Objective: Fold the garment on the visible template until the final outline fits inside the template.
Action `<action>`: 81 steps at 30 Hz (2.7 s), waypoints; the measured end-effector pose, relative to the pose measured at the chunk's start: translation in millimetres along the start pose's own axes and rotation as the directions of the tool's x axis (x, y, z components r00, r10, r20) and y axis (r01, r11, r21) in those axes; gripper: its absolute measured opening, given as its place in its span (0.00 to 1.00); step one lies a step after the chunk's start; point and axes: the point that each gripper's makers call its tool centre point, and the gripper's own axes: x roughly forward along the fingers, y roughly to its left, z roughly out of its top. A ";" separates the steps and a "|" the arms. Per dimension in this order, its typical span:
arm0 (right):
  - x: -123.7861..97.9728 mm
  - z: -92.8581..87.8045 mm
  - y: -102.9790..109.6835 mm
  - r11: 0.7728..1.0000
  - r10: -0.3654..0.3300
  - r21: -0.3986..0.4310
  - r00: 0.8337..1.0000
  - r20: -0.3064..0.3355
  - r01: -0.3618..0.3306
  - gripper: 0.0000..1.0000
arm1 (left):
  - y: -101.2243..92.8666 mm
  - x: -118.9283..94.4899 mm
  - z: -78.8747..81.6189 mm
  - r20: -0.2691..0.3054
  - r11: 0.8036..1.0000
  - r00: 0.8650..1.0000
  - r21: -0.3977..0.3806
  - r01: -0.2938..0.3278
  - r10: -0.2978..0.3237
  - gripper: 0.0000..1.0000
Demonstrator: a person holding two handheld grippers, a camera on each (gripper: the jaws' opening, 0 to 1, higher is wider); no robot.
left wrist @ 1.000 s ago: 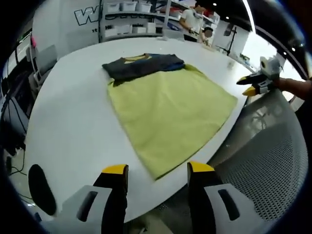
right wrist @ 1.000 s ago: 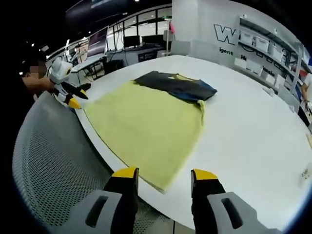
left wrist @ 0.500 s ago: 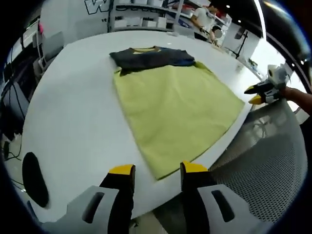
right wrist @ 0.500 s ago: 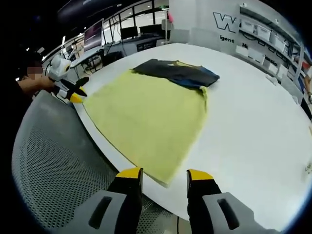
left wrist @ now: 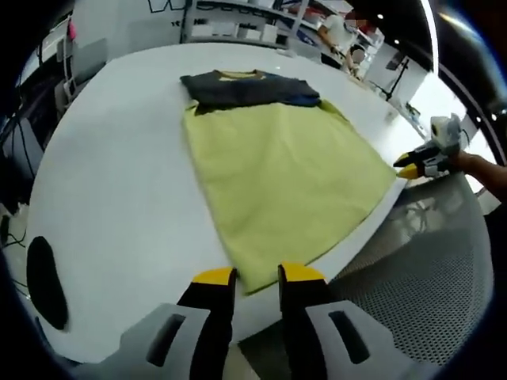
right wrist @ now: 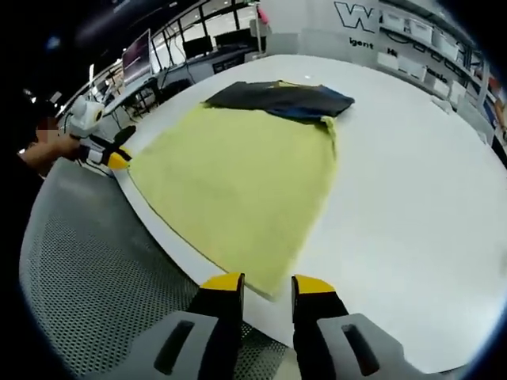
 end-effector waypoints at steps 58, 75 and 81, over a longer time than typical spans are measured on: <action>-39.5 31.3 19.7 0.996 0.003 -0.087 0.996 0.092 0.005 0.00 | -12.9 -28.9 9.4 0.046 0.997 0.999 0.072 0.001 -0.005 0.07; -68.9 51.7 31.0 0.992 0.016 -0.129 0.990 0.137 0.002 0.00 | -20.7 -70.6 37.4 0.098 0.990 0.995 0.139 0.000 -0.014 0.06; -80.8 59.3 34.7 0.989 0.027 -0.145 0.989 0.144 -0.005 0.00 | -17.7 -81.9 46.8 0.121 0.988 0.993 0.154 -0.020 0.001 0.06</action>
